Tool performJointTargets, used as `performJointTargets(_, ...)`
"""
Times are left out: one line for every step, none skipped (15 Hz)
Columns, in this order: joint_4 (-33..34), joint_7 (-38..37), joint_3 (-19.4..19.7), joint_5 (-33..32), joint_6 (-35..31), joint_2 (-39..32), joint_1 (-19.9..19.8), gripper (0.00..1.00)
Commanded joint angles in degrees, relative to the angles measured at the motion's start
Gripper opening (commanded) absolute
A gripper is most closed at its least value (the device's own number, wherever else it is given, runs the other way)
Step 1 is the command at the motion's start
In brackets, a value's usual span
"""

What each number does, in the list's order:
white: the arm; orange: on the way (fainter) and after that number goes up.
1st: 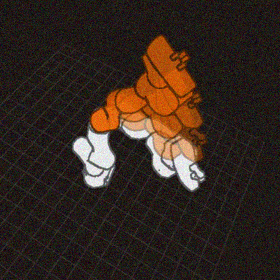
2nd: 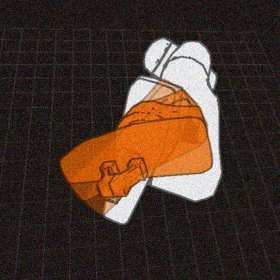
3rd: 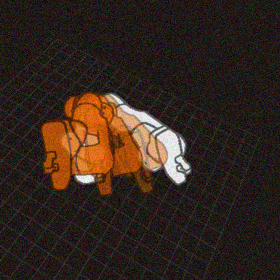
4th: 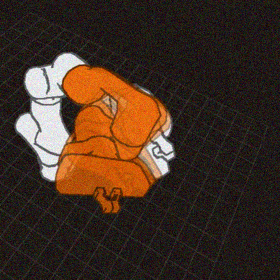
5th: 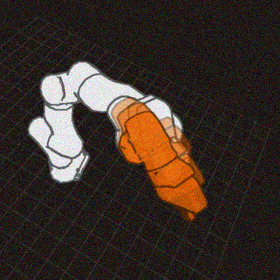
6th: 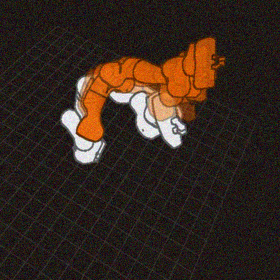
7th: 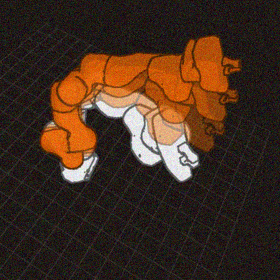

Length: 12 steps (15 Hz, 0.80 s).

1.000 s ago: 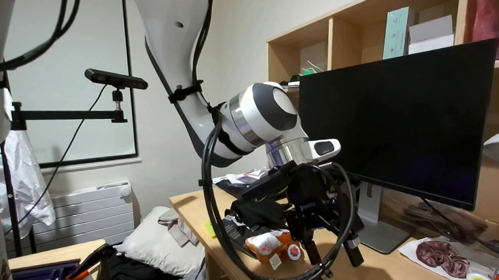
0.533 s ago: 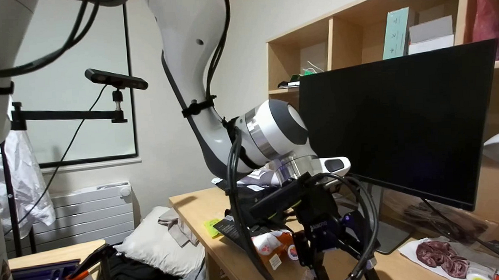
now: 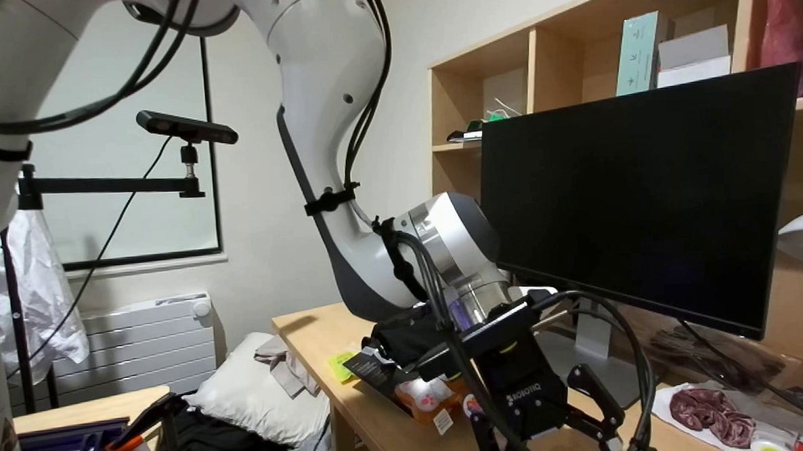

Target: Place the black purse in the drawer

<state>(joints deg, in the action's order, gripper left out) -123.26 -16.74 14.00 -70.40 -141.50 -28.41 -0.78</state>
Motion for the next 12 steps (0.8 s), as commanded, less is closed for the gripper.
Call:
performJointTargets(0.58,7.30,-2.23,-4.23,1.67,-1.57,-2.38,1.00)
performJointTargets(0.53,9.42,-2.55,-5.11,1.51,-1.95,-2.87,1.00)
performJointTargets(0.57,11.65,-2.87,-5.66,1.60,-2.35,-3.28,1.00)
performJointTargets(0.47,14.44,-3.31,-5.95,1.11,-2.68,-4.01,1.00)
performJointTargets(0.36,16.89,-3.67,-6.44,0.77,-2.89,-4.56,1.00)
performJointTargets(0.19,19.67,-4.15,-6.46,0.71,-3.04,-5.03,1.00)
performJointTargets(0.27,20.93,-4.37,-6.80,0.66,-3.26,-5.29,1.00)
performJointTargets(0.22,21.61,-4.69,-6.81,0.37,-3.25,-5.57,1.00)
performJointTargets(0.11,22.63,-5.10,-6.38,0.00,-3.15,-5.94,1.00)
performJointTargets(-0.14,23.87,-5.86,-4.69,-1.10,-2.71,-6.78,1.00)
performJointTargets(-0.28,24.33,-6.66,-2.92,-2.31,-2.33,-7.63,1.00)
performJointTargets(-0.65,25.82,-7.82,0.50,-3.60,-1.80,-8.88,1.00)
